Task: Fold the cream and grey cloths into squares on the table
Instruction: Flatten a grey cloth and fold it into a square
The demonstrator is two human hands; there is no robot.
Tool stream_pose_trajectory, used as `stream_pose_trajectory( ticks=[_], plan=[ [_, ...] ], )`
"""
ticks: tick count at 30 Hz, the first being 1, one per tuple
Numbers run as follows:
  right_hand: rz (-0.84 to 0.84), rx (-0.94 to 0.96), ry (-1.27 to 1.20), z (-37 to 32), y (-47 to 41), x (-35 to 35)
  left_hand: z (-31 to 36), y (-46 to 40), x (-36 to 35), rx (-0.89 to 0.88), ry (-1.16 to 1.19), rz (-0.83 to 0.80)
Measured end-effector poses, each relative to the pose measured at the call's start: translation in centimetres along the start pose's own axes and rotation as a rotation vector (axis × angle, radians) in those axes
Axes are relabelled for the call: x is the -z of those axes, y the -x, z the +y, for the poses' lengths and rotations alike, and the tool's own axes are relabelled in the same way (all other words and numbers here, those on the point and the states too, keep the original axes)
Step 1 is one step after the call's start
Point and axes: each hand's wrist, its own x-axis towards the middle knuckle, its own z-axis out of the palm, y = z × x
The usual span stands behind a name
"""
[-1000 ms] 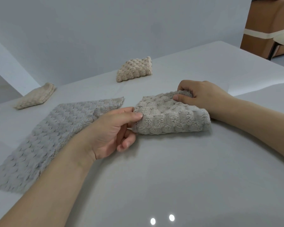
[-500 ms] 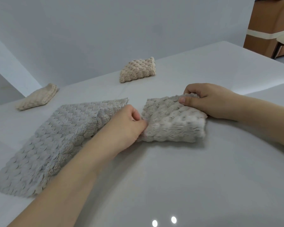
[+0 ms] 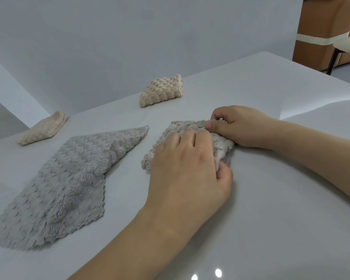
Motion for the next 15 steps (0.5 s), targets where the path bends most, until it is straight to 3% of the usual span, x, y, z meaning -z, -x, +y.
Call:
stream_pose_trajectory(
  ticks=[15],
  plan=[
    [-0.003,0.018,0.102,-0.55,0.10,-0.11,0.48,-0.78,-0.52,0.091,-0.033,-0.506]
  ],
)
